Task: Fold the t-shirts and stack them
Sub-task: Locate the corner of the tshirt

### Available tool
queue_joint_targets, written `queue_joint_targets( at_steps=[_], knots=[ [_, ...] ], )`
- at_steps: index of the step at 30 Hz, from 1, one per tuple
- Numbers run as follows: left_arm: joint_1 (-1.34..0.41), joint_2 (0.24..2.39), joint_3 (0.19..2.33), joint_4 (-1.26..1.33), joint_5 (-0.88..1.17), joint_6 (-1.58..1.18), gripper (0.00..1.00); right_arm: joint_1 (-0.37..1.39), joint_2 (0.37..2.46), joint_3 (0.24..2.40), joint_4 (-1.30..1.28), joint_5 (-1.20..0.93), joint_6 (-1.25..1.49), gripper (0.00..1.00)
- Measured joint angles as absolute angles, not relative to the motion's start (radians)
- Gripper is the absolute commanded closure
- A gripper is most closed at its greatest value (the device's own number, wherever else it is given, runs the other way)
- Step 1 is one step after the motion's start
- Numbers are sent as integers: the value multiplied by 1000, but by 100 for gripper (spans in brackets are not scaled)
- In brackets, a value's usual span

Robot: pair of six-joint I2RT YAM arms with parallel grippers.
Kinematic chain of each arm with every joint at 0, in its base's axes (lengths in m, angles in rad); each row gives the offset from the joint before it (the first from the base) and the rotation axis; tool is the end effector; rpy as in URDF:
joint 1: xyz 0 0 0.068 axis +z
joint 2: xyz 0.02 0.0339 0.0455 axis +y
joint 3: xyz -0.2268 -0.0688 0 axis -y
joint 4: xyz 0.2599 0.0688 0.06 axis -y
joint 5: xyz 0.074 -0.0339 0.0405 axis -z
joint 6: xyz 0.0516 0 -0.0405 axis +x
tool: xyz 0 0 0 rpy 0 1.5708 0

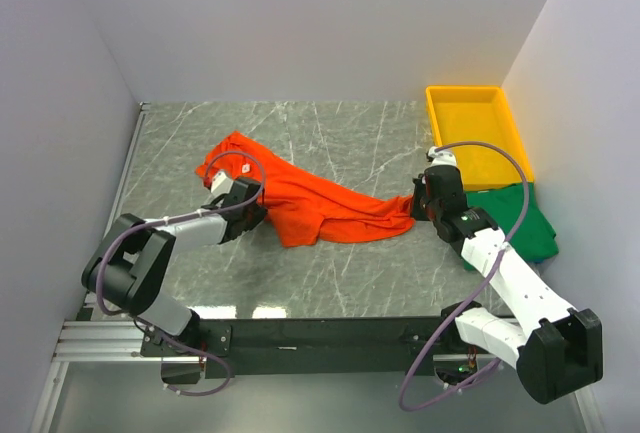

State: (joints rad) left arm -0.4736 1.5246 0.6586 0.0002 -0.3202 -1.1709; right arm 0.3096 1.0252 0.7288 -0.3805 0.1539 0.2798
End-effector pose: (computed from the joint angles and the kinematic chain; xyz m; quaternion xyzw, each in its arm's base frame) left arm 0.2773 -0.1239 0.0873 -0.3682 0.8520 -0.1479 0.3416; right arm 0.2556 0.0735 0.2106 0.0198 0.8995 0.0588 0.4325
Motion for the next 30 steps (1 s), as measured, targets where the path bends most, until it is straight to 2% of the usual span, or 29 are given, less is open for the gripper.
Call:
queue_joint_targets(
  at_steps=[2, 8, 13, 18, 23, 30],
  knots=[
    [-475, 1539, 669, -10, -327, -1184, 99, 310, 1025, 729, -381, 154, 279, 100],
    [-479, 1473, 700, -195, -444, -1166, 99, 310, 1024, 729, -382, 169, 279, 100],
    [-479, 1211, 792, -460, -651, -1071, 99, 310, 1006, 729, -386, 207, 280, 100],
    [-474, 1032, 907, -567, -811, -923, 95, 310, 990, 733, -388, 215, 279, 100],
    [-469, 1098, 978, -588, -843, -771, 95, 310, 1001, 748, -389, 212, 271, 100],
    [-404, 1393, 1131, -567, -805, -618, 93, 310, 1086, 811, -380, 229, 253, 100]
  ],
)
